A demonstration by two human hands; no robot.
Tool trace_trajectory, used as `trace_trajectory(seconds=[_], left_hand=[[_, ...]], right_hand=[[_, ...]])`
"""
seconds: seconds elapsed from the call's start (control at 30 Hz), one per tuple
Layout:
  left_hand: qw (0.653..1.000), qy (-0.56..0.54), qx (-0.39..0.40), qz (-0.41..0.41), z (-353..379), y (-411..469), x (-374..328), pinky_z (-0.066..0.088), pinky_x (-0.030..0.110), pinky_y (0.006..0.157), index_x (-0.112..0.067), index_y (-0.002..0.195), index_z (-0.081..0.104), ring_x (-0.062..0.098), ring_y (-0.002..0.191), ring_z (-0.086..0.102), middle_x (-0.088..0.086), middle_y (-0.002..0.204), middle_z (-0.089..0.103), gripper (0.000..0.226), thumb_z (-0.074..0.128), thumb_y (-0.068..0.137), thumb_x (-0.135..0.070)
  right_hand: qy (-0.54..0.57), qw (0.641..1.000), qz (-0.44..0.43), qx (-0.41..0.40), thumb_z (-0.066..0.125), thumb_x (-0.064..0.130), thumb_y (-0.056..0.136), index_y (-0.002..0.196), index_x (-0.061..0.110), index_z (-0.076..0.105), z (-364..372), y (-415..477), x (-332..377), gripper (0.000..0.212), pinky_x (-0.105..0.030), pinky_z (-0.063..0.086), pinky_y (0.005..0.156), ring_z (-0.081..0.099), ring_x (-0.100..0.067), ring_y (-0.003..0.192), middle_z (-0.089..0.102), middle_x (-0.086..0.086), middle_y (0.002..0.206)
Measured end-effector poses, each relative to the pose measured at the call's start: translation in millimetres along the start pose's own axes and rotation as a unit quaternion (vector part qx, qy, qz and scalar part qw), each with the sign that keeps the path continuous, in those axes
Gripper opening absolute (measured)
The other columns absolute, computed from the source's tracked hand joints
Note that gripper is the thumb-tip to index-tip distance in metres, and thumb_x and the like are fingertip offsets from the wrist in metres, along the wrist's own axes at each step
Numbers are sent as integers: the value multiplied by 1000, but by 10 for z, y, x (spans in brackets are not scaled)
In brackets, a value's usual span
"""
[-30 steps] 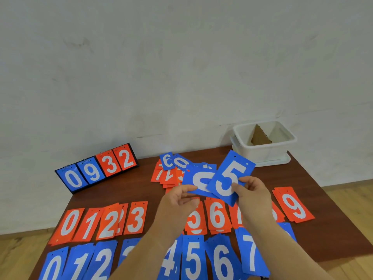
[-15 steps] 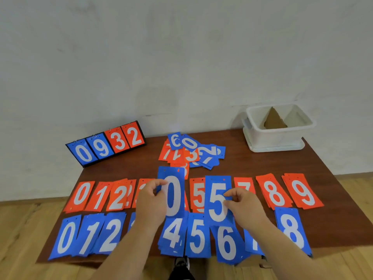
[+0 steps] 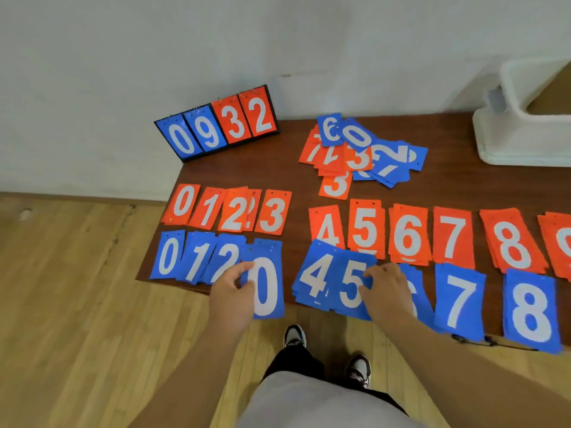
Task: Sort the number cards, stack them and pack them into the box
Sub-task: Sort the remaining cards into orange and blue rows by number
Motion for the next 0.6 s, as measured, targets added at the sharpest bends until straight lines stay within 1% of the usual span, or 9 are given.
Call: trace_trajectory(seconds=[0.07, 0.2, 0.23, 0.27, 0.3, 0.33, 0.43, 0.53, 0.6], left_hand=[[1000, 1, -2, -3, -74, 97, 94, 62, 48, 66, -31, 121, 69, 12, 75, 73, -8, 118, 68, 37, 57, 98, -4], [1000, -1, -1, -14, -200, 298, 170, 62, 50, 71, -35, 118, 68, 7, 70, 69, -12, 113, 68, 36, 57, 99, -5], [1000, -2, -2, -12, -252, 367, 180, 63, 46, 72, -35, 117, 67, 4, 69, 67, -15, 111, 67, 37, 57, 99, -5], [1000, 2, -4, -8, -315, 446, 194, 63, 36, 69, -35, 116, 66, -1, 67, 65, -17, 111, 65, 36, 56, 99, -5], [1000, 8, -6, -5, -384, 528, 206, 59, 26, 62, -35, 116, 65, -6, 65, 64, -18, 110, 62, 36, 56, 99, -5], [1000, 13, -7, -3, -469, 628, 236, 56, 21, 57, -35, 117, 65, -7, 65, 63, -18, 109, 60, 36, 56, 99, -5], [1000, 16, 0, -8, -786, 974, 369, 57, 31, 57, -35, 117, 65, 3, 62, 60, -18, 107, 61, 36, 55, 99, -5], [999, 41, 6, -6, -1189, 1403, 515, 47, 25, 47, -33, 119, 64, 5, 56, 56, -22, 97, 58, 37, 54, 99, -4], [998, 56, 0, 2, -1455, 1738, 629, 48, 28, 50, -30, 122, 65, 15, 64, 61, -20, 98, 61, 37, 53, 98, -4]], right_hand=[[-23, 1000, -6, -12, 67, 32, 94, 121, 24, 62, -25, -12, 90, 29, -38, 50, 94, 48, -24, 117, 46, -1, 125], [37, 998, -40, -9, 67, 33, 94, 120, 25, 64, -21, -43, 464, 27, -37, 48, 99, 49, -21, 122, 50, 1, 129], [50, 997, -57, -5, 67, 34, 94, 119, 26, 64, 12, -49, 613, 26, -37, 50, 98, 50, -20, 121, 51, 3, 128], [62, 996, -71, 0, 67, 34, 94, 119, 27, 64, 45, -56, 774, 26, -36, 50, 97, 51, -18, 120, 52, 5, 128], [73, 994, -83, 4, 67, 34, 94, 119, 27, 64, 84, -53, 932, 26, -36, 50, 97, 51, -17, 120, 53, 6, 127], [79, 992, -93, 4, 67, 34, 94, 120, 27, 64, 125, -50, 1098, 27, -36, 50, 98, 51, -16, 120, 54, 7, 126], [74, 991, -110, -11, 67, 34, 94, 122, 27, 63, 263, -29, 1584, 30, -30, 47, 99, 49, -12, 121, 55, 11, 125], [72, 993, -95, -22, 68, 35, 93, 123, 28, 63, 426, -16, 1984, 32, -32, 53, 97, 52, -11, 117, 56, 11, 124], [64, 994, -87, -17, 68, 35, 93, 125, 28, 62, 554, -1, 2214, 33, -34, 53, 98, 52, -12, 118, 56, 11, 125]])
Point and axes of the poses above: each hand's wrist, its own y-axis towards the middle knuckle, its own z-axis out of the palm, x = y × z, the point moved 4 cm from there along y, towards the middle knuckle
